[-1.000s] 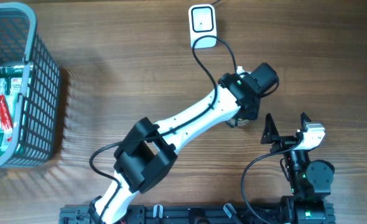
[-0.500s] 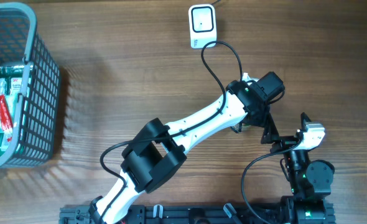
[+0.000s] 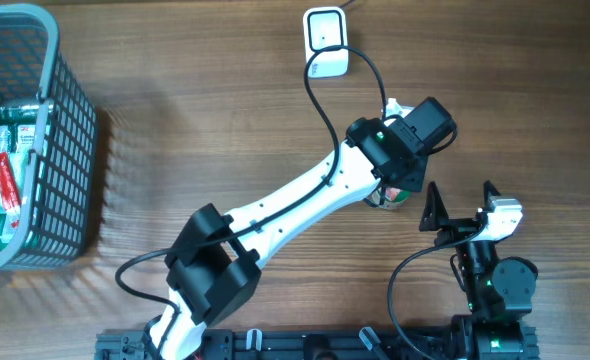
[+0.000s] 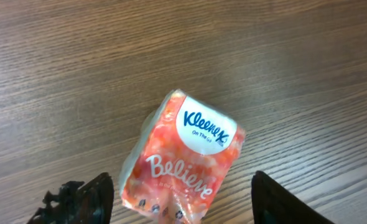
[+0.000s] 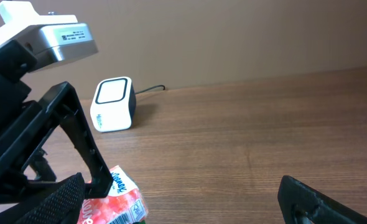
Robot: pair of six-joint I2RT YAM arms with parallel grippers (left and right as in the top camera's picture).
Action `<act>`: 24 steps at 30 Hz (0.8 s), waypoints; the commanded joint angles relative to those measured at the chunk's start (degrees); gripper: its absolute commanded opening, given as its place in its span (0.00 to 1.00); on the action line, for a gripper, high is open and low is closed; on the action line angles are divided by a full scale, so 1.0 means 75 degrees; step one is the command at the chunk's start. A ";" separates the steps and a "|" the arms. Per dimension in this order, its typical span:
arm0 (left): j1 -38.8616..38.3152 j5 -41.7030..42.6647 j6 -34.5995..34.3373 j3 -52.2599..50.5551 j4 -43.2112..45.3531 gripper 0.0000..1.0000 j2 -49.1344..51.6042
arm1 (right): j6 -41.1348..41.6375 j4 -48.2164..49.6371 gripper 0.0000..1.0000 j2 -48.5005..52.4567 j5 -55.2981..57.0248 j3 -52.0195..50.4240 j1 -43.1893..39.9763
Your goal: Scan the item barcode
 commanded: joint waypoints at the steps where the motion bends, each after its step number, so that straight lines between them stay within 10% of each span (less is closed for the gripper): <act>1: 0.0023 -0.0003 0.0012 0.0090 -0.0157 0.64 -0.0050 | 0.0143 0.0020 1.00 -0.0012 0.0076 -0.0009 -0.0038; 13: -0.0079 -0.0044 0.1020 -0.0720 -0.0023 0.73 -0.0006 | 0.0143 0.0020 1.00 -0.0012 0.0076 -0.0009 -0.0038; 24: -0.0006 -0.0052 0.1017 -0.0866 0.0219 0.39 -0.0064 | 0.0143 0.0020 1.00 -0.0012 0.0076 -0.0009 -0.0038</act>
